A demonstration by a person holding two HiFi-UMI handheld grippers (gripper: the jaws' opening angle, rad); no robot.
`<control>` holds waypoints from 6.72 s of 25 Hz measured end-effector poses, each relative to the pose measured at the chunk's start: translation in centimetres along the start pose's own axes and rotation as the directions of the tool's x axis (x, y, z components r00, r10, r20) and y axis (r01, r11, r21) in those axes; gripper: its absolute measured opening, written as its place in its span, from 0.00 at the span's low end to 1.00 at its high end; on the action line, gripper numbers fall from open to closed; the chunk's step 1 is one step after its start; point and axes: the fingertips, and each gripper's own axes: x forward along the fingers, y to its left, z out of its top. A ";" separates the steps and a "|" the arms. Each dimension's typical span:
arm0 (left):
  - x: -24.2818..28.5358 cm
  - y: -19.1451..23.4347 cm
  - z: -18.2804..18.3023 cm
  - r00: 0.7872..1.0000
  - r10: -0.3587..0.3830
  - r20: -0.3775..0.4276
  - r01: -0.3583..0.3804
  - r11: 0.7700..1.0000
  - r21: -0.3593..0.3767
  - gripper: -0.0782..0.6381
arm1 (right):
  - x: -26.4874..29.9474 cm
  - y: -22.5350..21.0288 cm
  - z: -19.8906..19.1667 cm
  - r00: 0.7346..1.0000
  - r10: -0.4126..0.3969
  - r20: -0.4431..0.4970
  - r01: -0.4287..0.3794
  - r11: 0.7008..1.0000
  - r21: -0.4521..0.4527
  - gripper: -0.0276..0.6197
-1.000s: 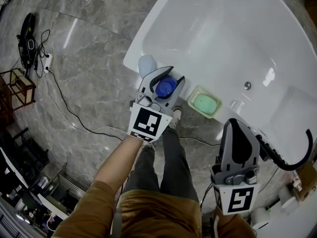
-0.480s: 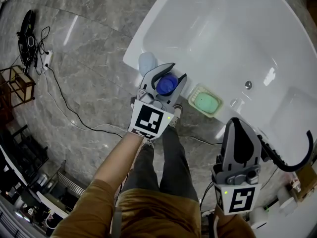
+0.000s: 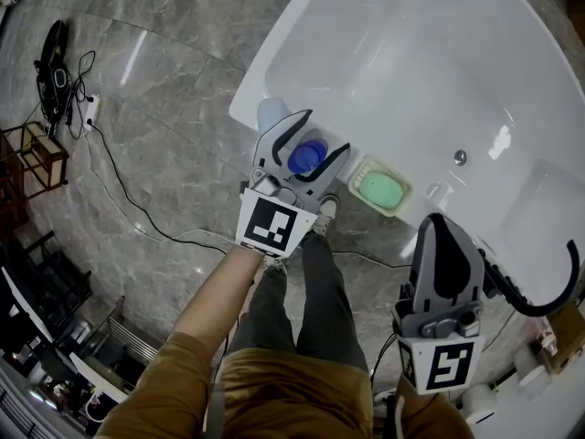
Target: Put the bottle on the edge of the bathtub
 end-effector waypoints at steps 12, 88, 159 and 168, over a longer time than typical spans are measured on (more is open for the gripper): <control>-3.0 -0.3 3.6 0.998 -0.011 0.067 0.008 0.999 0.045 0.59 | -1.2 1.9 2.2 0.999 0.002 0.045 -0.002 1.000 -0.012 0.05; -39.6 -4.4 27.9 0.946 0.097 0.308 -0.118 0.992 0.049 0.12 | -21.9 17.8 20.0 0.960 -0.051 0.277 0.106 0.977 -0.187 0.05; -49.0 -7.7 28.6 0.917 0.165 0.363 -0.163 0.986 -0.038 0.12 | -26.0 17.7 20.3 0.947 -0.107 0.303 0.166 0.970 -0.176 0.05; -49.3 -7.6 28.5 0.918 0.189 0.349 -0.198 0.980 -0.009 0.12 | -26.0 18.0 20.1 0.950 -0.092 0.298 0.151 0.972 -0.180 0.05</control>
